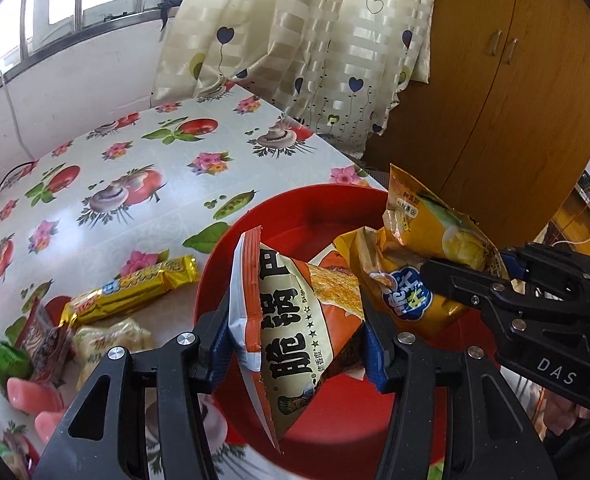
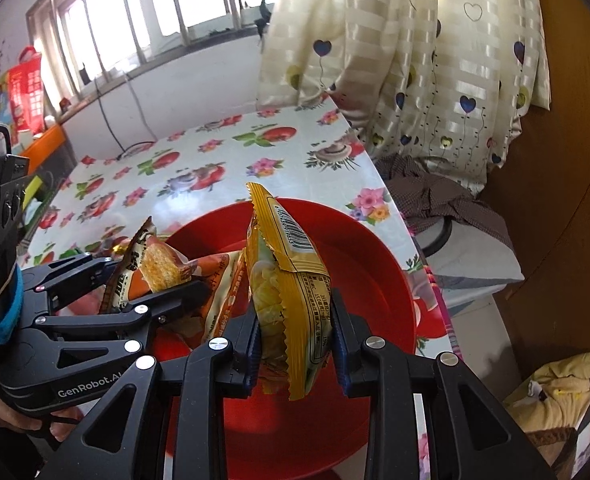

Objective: Organize snacks
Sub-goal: 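Lift and carry both chip bags over the red basket, then open both tools to drop the chip bags into the red basket, then withdraw both tools from the basket toward the remaining snacks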

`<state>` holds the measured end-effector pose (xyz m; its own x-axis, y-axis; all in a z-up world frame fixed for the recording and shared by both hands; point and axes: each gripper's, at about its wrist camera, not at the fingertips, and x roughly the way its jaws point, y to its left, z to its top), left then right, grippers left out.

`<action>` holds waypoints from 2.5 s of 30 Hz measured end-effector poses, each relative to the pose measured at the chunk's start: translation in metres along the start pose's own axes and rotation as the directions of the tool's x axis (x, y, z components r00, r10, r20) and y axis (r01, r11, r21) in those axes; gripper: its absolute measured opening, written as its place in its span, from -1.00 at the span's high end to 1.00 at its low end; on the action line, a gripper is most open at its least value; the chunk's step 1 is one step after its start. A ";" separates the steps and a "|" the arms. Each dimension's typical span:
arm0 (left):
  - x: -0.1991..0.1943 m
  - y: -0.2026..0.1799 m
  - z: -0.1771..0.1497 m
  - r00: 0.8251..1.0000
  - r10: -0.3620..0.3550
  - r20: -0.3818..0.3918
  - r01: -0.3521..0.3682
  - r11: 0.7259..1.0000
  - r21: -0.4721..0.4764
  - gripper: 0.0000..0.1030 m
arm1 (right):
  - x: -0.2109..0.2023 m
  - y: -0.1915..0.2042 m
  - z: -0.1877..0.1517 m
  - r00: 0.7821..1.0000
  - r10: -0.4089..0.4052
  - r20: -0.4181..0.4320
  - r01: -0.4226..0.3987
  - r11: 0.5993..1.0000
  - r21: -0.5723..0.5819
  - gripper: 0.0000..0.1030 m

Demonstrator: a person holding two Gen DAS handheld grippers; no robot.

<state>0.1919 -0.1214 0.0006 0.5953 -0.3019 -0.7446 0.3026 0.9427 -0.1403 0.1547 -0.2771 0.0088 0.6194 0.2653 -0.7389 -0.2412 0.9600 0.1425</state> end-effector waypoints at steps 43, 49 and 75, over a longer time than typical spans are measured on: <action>-0.108 0.054 -0.056 0.937 0.326 0.122 -0.306 0.939 -0.159 -0.12 | -0.033 0.124 -0.018 0.998 0.044 0.050 -0.030 0.969 -0.244 -0.04; -0.133 0.070 -0.081 0.908 0.403 0.113 -0.376 0.903 -0.207 -0.12 | -0.033 0.161 -0.028 0.994 0.106 0.031 -0.091 0.946 -0.310 -0.05; -0.187 0.096 -0.122 0.853 0.513 0.093 -0.465 0.829 -0.309 -0.12 | -0.052 0.216 -0.041 0.981 0.190 0.022 -0.164 0.897 -0.411 -0.07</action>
<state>0.0187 0.0430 0.0467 0.7328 0.2132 -0.6462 -0.2560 0.9663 0.0286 0.0393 -0.0872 0.0511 0.5788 0.4450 -0.6833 -0.6252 0.7802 -0.0215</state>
